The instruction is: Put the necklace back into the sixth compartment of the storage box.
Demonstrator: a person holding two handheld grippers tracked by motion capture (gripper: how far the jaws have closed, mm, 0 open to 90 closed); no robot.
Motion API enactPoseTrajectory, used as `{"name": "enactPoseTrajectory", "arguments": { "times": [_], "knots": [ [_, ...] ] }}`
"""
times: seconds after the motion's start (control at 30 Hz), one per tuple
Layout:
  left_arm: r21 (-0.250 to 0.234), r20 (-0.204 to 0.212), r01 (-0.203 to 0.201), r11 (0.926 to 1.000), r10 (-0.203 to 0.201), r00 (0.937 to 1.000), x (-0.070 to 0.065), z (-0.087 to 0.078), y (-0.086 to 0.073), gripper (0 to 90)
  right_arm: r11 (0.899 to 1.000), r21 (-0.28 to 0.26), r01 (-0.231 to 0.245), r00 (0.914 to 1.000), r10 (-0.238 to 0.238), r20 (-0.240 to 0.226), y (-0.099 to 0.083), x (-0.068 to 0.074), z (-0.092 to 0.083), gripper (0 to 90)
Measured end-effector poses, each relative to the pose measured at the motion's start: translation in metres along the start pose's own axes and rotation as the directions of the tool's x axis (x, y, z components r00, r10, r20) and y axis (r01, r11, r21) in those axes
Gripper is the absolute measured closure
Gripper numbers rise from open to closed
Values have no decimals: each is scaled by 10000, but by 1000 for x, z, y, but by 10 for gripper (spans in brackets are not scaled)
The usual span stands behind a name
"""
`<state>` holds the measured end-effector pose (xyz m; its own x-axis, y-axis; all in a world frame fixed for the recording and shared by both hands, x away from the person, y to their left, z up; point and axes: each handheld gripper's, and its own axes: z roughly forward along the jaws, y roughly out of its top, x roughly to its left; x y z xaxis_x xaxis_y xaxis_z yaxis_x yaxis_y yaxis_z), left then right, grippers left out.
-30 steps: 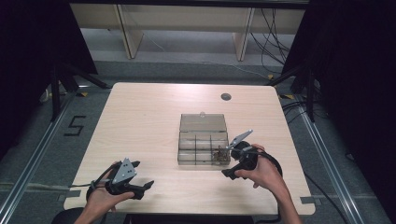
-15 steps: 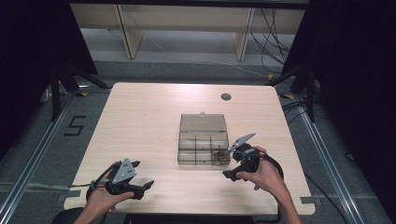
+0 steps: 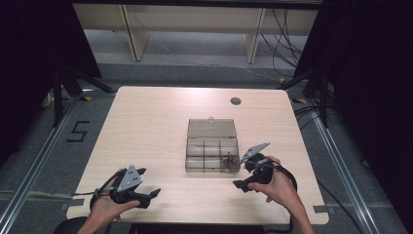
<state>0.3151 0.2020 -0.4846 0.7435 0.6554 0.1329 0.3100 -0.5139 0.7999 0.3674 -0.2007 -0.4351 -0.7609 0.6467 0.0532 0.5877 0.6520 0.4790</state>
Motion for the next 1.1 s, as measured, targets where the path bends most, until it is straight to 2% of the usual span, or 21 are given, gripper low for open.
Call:
{"name": "enactPoseTrajectory", "arguments": {
  "times": [0.03, 0.13, 0.17, 0.2, 0.23, 0.27, 0.3, 0.37, 0.4, 0.43, 0.47, 0.53, 0.57, 0.73, 0.77, 0.8, 0.83, 0.97, 1.0, 1.07, 1.1],
  "knots": [
    [1, -4, -21, 10000, 21, 10000, 0, 0, 0, 151, 9999, -47, -144, 9999, 144, 19, -1, 1, 1, 220],
    [1, 13, -2, 10000, 2, 10000, 0, 0, 0, 151, 9999, -90, -122, 9998, 123, 138, -4, -1, 3, 219],
    [0, 13, -15, 10000, 15, 10000, 0, 0, 0, 151, 9999, -151, 30, 10000, -31, -42, -5, -2, 2, 219],
    [-100, 63, 153, 9998, -152, 9999, -1, 0, 0, 151, 9999, -145, -47, 10000, 48, 57, -5, -2, 2, 219],
    [-65, 47, 105, 9999, -105, 9999, -1, 0, 0, 151, 9995, -45, -312, 9994, 312, 146, -6, 0, 2, 219],
    [-37, 21, 79, 10000, -79, 10000, -1, 0, 0, 151, 9998, -201, -48, 10000, 49, 32, -7, -2, 2, 219],
    [-26, -1, -38, 10000, 38, 10000, 0, -1, 0, 151, 9997, -167, -196, 9998, 197, 49, -8, -1, 1, 218],
    [-14, 16, -18, 10000, 18, 10000, 0, 0, 0, 151, 9993, -309, -191, 9998, 188, -69, -10, 0, 3, 217],
    [-38, 18, -24, 10000, 25, 10000, 0, 0, 0, 151, 9995, -309, -37, 10000, 36, -53, -10, -1, 2, 216],
    [-45, 56, 2, 10000, -2, 10000, 0, 0, 0, 151, 9993, -299, -244, 9997, 243, -12, -11, 0, 2, 216],
    [-42, 28, -12, 10000, 12, 10000, 0, 0, 0, 151, 9994, -332, -127, 9999, 130, 108, -12, -1, 3, 215],
    [-25, 31, -9, 10000, 9, 10000, 0, 0, 0, 151, 9989, -451, -108, 9999, 105, -66, -14, 0, 3, 212],
    [-46, 43, -3, 10000, 4, 10000, 0, 0, 0, 151, 9980, -533, -346, 9993, 354, 146, -16, 1, 3, 211],
    [-84, 99, 24, 10000, -23, 9999, 0, 0, 0, 151, 9973, -735, -8, 9999, 0, -106, -20, -1, 3, 207],
    [-46, 45, -4, 10000, 5, 10000, 0, -1, 0, 151, 9966, -763, -307, 9995, 301, -83, -22, 1, 3, 207],
    [-100, 81, -15, 9999, 16, 10000, 0, 0, 0, 151, 9962, -851, -159, 9999, 160, 6, -23, 0, 3, 207],
    [-92, 106, 20, 10000, -19, 9999, 0, 0, 0, 151, 9955, -890, -321, 9995, 322, -1, -25, 2, 4, 205],
    [-62, 90, -118, 9999, 118, 9999, 1, -1, 1, 151, 9948, -975, -295, 9996, 290, -64, -30, 1, 4, 201],
    [-59, 70, -106, 9999, 107, 9999, 1, -1, 1, 151, 9926, -1211, -130, 9999, 143, 96, -32, 1, 7, 200],
    [-81, 99, -152, 9999, 153, 9998, 1, -1, 1, 151, 9926, -1200, -173, 9998, 183, 72, -34, 0, 6, 198],
    [-81, 106, 3, 10000, -2, 9999, 0, -1, 0, 151, 9927, -1182, -252, 9997, 257, 34, -35, 0, 5, 197]
  ]
}}
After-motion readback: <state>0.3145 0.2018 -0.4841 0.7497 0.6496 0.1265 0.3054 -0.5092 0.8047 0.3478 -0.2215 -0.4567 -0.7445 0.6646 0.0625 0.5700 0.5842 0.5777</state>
